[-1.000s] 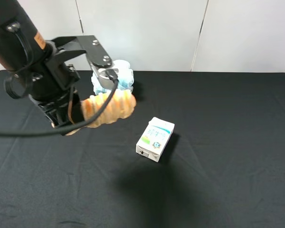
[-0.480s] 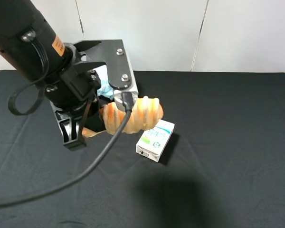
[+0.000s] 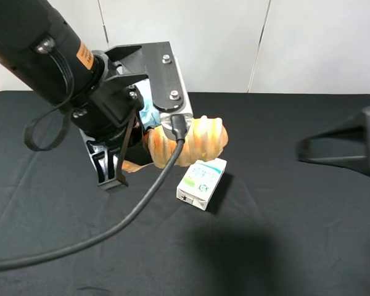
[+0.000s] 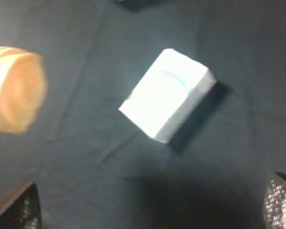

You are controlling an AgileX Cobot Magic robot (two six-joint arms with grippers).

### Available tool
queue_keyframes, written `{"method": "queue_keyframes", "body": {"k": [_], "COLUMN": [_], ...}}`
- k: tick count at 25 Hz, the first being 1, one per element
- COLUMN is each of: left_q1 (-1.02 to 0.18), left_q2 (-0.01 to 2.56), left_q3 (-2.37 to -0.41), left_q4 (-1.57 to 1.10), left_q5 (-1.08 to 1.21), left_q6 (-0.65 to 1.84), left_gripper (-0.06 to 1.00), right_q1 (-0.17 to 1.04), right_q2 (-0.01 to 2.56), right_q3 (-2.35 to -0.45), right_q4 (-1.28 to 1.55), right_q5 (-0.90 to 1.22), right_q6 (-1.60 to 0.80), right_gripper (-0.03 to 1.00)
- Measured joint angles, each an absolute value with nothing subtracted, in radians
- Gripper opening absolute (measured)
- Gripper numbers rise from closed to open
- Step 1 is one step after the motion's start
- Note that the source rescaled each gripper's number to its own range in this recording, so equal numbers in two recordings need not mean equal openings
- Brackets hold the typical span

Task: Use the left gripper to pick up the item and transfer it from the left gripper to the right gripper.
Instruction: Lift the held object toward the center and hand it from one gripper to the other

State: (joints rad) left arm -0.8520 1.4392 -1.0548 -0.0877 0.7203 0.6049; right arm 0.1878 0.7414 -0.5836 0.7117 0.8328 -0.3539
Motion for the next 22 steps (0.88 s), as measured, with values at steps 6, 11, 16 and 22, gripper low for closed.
{"method": "queue_keyframes", "body": {"k": [6,11,16,22], "left_q1": [-0.883,-0.898,-0.905,-0.962], "left_q2": [1.531,1.595,1.598,1.598], "left_q3": [-1.143,-1.195,-1.208,-1.21], "left_q4": [-0.09,-0.09,-0.09,-0.09], "left_q5": [0.738,0.755,0.746,0.716], "left_q6": [0.605,0.62,0.647,0.65], "left_gripper": [0.0,0.0,0.0,0.0], "right_q1": [0.24,0.24,0.24,0.24], "right_q2": [0.865,0.913,0.954,1.014], "right_q3": [-0.584,-0.584,-0.584,-0.584], "right_q4": [0.854,0.981,1.076,1.19], "right_q5": [0.805,0.803,0.803,0.815], "right_q6": [-0.507,-0.63,-0.713,-0.829], "right_gripper": [1.0,1.0,1.0,1.0]}}
